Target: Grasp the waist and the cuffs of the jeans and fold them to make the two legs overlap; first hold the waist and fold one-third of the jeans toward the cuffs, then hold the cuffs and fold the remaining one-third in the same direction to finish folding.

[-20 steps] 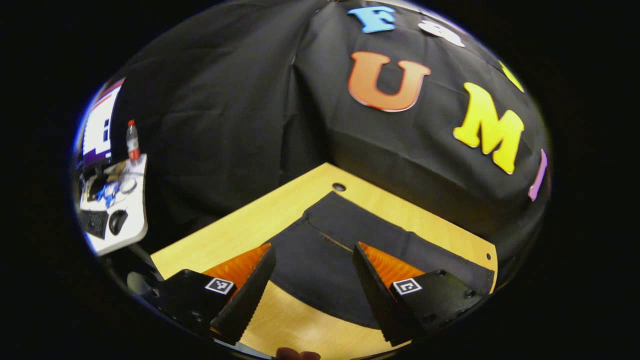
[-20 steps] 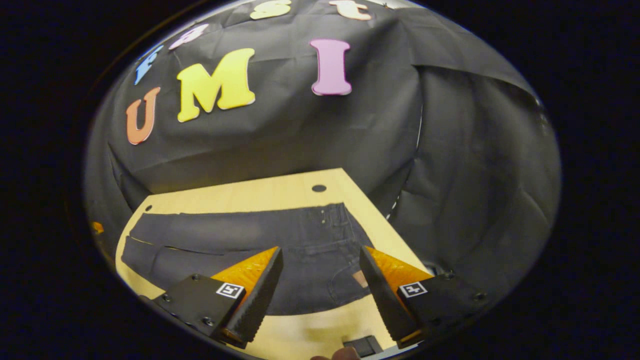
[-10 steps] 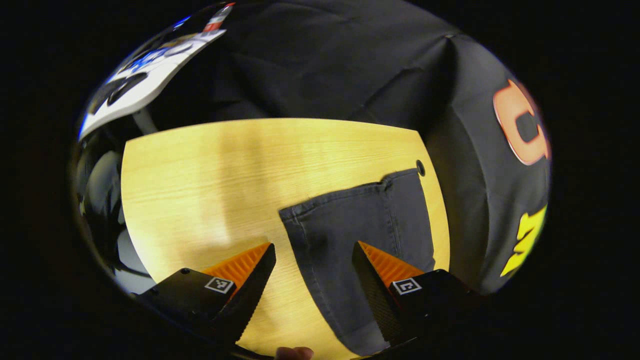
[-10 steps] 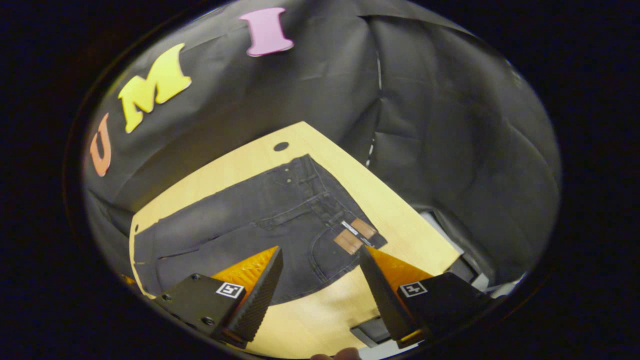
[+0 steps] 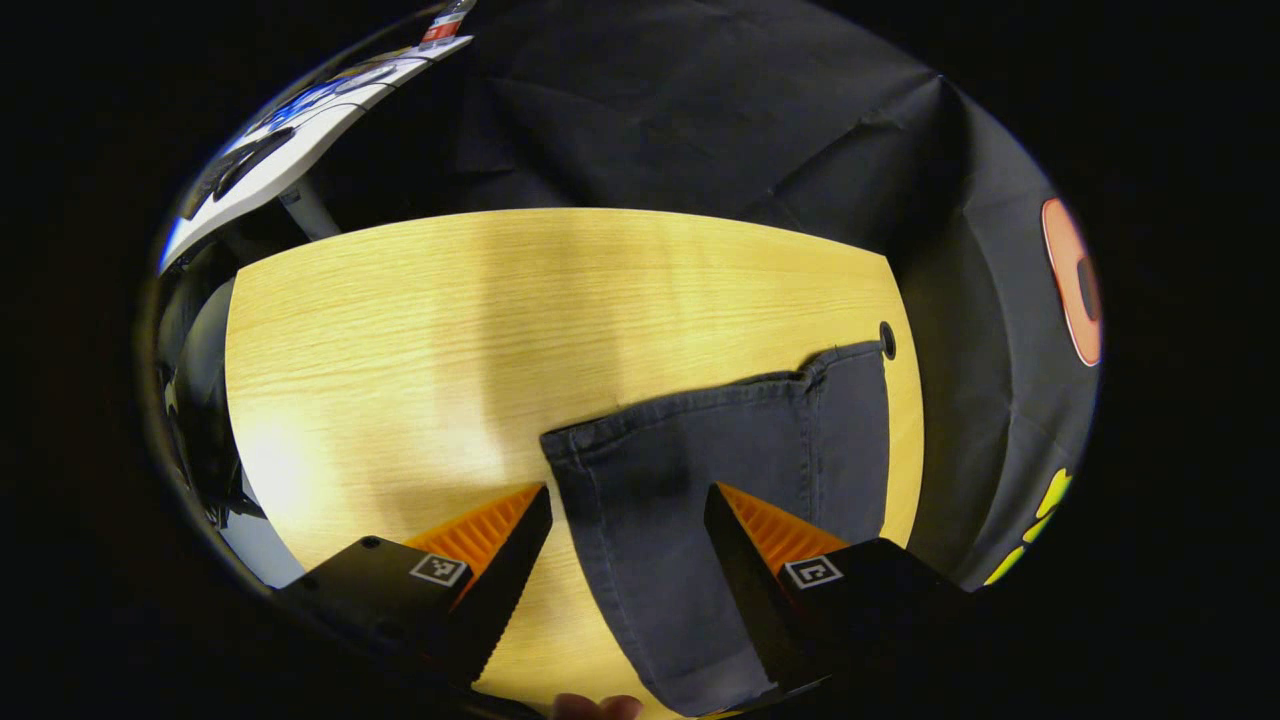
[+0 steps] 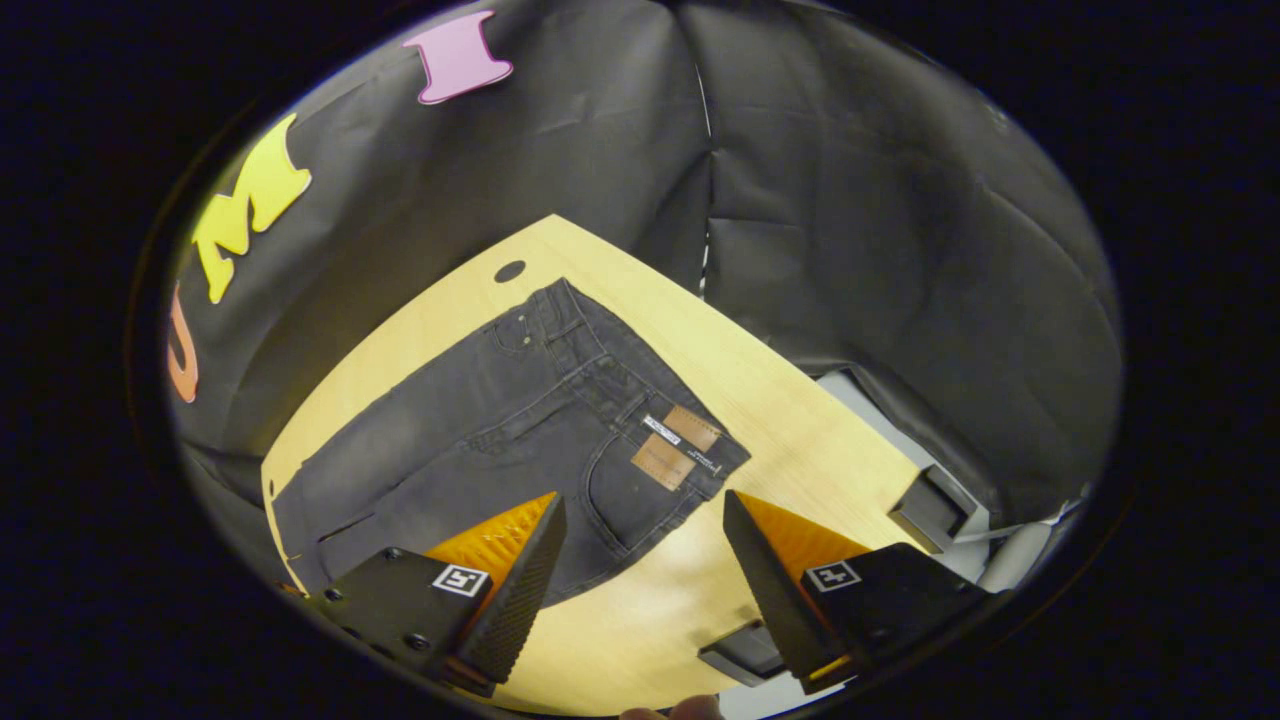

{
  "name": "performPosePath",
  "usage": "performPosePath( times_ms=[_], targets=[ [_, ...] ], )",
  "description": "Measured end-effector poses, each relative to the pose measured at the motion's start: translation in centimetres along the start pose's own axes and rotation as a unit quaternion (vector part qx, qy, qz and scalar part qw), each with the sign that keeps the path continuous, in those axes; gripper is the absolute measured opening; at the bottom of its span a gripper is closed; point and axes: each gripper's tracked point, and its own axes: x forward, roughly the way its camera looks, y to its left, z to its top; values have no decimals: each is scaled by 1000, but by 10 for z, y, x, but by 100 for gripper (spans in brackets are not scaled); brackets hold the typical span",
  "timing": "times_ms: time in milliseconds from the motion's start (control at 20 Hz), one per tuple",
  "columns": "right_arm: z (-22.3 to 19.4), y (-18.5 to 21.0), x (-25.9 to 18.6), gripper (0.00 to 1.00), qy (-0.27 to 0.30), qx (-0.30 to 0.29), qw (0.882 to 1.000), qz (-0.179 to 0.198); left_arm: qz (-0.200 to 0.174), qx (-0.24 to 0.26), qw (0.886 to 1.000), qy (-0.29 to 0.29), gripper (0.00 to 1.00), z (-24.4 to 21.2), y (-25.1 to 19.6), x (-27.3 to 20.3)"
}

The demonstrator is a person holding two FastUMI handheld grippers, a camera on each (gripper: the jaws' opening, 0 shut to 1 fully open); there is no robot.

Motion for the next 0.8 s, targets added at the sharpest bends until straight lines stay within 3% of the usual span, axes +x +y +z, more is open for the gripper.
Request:
performPosePath(
  times_ms=[350,600,650,800],
  targets=[
    [3,-4,22,99,39,29,999,-13,62,-21,997,28,98,3,-3,9],
    [-9,-22,41,94,89,139,986,-38,98,-16,995,28,82,2,4,9],
    [-11,-25,45,99,93,154,983,-44,102,-20,994,28,80,2,6,8],
    [-17,-24,61,99,107,172,978,-56,111,-38,993,33,64,3,13,8]
  ],
)
